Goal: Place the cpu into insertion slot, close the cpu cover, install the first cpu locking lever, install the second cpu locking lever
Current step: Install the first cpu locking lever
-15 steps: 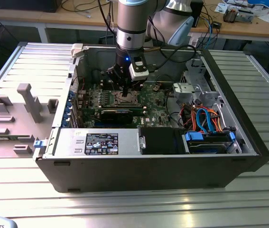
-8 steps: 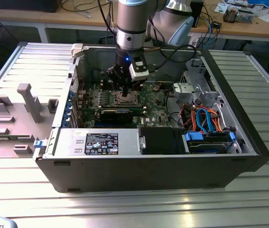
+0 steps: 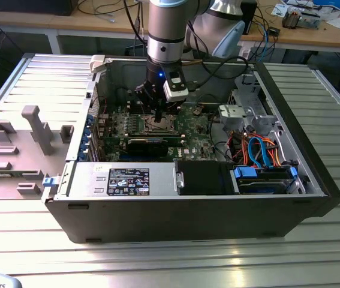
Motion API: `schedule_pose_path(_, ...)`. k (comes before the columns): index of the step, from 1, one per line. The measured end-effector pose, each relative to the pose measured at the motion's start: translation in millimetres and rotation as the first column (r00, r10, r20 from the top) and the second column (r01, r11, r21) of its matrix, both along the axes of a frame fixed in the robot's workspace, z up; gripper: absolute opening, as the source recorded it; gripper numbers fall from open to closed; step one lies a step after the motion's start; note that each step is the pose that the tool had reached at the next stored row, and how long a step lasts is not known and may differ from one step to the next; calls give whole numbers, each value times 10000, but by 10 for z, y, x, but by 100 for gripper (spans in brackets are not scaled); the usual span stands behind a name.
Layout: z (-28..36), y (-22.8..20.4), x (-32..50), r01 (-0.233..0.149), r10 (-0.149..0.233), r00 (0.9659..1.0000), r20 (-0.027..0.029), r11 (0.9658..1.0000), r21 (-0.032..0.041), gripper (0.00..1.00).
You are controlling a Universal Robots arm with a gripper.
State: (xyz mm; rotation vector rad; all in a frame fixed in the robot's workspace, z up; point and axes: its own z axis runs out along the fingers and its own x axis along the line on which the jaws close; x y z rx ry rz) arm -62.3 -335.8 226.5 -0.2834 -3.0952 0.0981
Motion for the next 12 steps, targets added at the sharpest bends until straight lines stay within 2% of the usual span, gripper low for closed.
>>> schedule_pose_path(12,-2,0,0,-68,68,10000,-1,10000,0,11)
